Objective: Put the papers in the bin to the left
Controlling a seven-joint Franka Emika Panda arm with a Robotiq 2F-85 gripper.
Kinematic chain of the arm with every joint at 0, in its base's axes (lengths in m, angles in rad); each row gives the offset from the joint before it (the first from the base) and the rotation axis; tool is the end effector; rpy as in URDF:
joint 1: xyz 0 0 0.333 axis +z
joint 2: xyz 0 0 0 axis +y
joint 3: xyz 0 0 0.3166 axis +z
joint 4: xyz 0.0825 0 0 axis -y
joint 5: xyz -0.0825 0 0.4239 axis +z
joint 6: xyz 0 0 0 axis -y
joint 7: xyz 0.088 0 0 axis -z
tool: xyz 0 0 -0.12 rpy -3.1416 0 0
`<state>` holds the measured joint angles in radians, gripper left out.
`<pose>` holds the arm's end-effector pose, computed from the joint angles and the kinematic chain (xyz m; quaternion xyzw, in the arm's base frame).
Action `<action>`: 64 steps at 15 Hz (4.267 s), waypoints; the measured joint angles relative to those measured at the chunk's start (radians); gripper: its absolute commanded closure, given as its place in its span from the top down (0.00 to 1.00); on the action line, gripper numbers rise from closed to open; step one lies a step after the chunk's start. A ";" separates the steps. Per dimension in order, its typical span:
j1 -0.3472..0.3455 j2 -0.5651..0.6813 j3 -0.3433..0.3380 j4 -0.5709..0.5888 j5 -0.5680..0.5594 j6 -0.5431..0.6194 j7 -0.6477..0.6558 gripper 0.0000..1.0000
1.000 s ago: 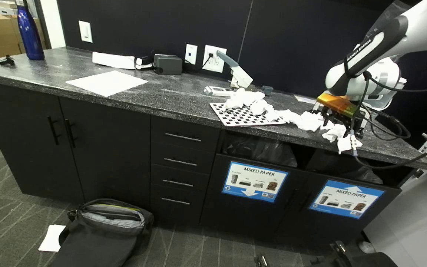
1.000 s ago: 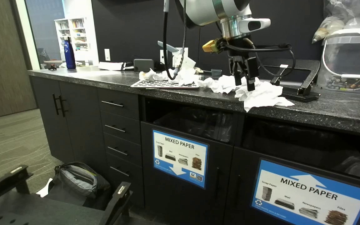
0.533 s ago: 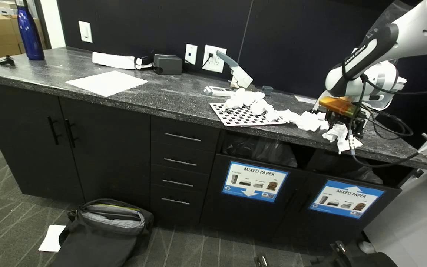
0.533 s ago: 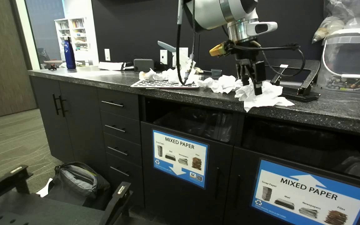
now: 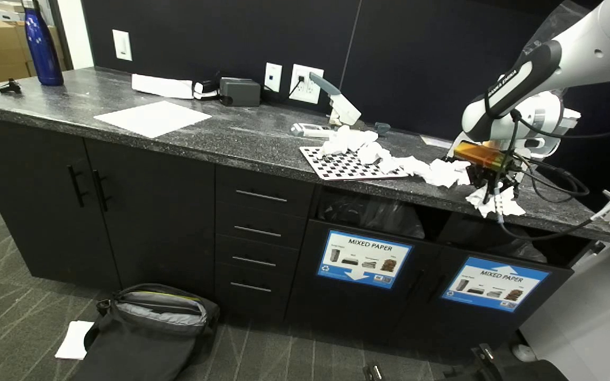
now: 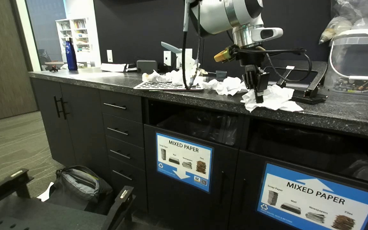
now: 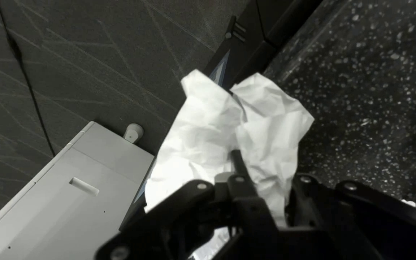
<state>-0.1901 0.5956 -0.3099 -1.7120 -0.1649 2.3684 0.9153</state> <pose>0.6331 -0.3291 0.2290 0.8037 -0.5758 0.0690 0.1329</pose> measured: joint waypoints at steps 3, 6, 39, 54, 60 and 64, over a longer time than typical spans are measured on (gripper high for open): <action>0.002 -0.016 0.001 -0.021 0.000 -0.006 -0.018 0.09; 0.015 -0.091 0.004 -0.123 0.000 -0.002 -0.072 0.10; 0.818 0.348 -0.324 -0.479 0.224 1.085 -0.006 0.05; 0.779 0.615 -0.251 -0.152 0.758 1.226 -0.384 0.37; 0.749 0.636 -0.256 -0.119 0.745 1.194 -0.393 0.81; 0.749 0.635 -0.257 -0.120 0.740 1.192 -0.405 1.00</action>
<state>0.5585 1.2304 -0.5674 -1.8322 0.5755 3.5599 0.5107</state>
